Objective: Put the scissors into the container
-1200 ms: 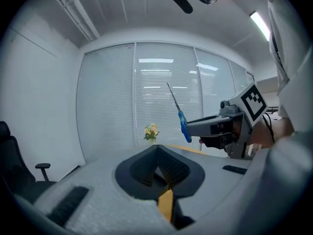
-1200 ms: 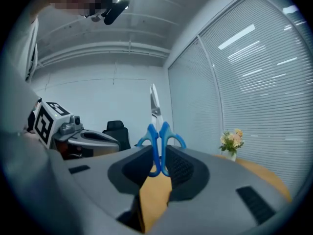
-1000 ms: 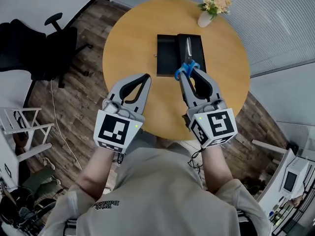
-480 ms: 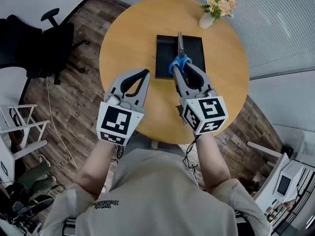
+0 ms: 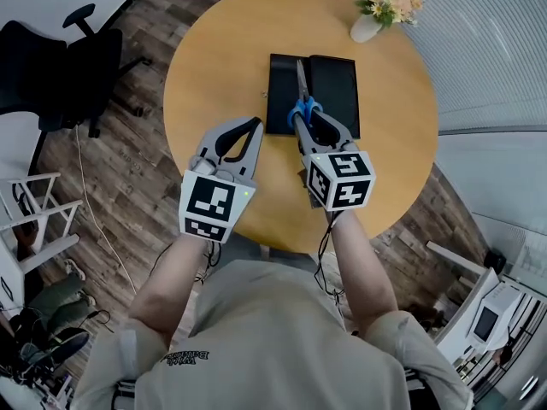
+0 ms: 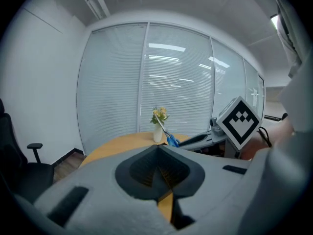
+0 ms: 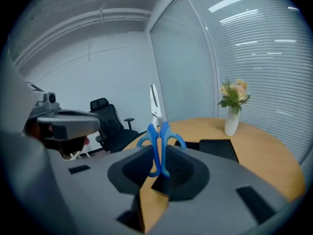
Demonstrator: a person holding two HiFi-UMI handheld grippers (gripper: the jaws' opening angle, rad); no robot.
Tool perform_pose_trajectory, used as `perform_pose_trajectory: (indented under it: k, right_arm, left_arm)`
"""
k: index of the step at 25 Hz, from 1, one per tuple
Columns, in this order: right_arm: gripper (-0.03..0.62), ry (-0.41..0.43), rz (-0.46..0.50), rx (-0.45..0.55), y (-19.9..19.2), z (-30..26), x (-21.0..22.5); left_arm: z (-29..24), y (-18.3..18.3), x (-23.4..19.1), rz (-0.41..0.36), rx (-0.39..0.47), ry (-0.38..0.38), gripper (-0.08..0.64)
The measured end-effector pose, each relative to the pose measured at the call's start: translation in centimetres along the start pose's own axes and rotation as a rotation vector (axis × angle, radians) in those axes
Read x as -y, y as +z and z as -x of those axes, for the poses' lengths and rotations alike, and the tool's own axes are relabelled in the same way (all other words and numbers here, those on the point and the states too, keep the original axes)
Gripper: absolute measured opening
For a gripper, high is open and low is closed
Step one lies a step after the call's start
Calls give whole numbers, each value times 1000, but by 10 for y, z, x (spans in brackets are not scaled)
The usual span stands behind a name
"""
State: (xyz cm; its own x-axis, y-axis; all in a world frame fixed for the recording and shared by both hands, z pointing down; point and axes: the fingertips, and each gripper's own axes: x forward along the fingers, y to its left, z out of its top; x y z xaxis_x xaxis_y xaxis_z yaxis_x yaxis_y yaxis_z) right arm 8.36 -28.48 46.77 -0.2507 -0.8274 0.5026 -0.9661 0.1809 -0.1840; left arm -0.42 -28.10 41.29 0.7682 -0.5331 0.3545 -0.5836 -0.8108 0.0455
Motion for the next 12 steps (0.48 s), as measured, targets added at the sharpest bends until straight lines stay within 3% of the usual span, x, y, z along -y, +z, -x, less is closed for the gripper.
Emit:
perform_pose_trajectory:
  k: [7,12]
  right_arm:
    - [92,15,-141,-127,-45,-37,13]
    - [92,2,-141,-219,-70,-61,28]
  left_arm:
    - [-28,-41,-5,55,-74,-17,21]
    - [-45,-76,-13,98,-134,-25,21]
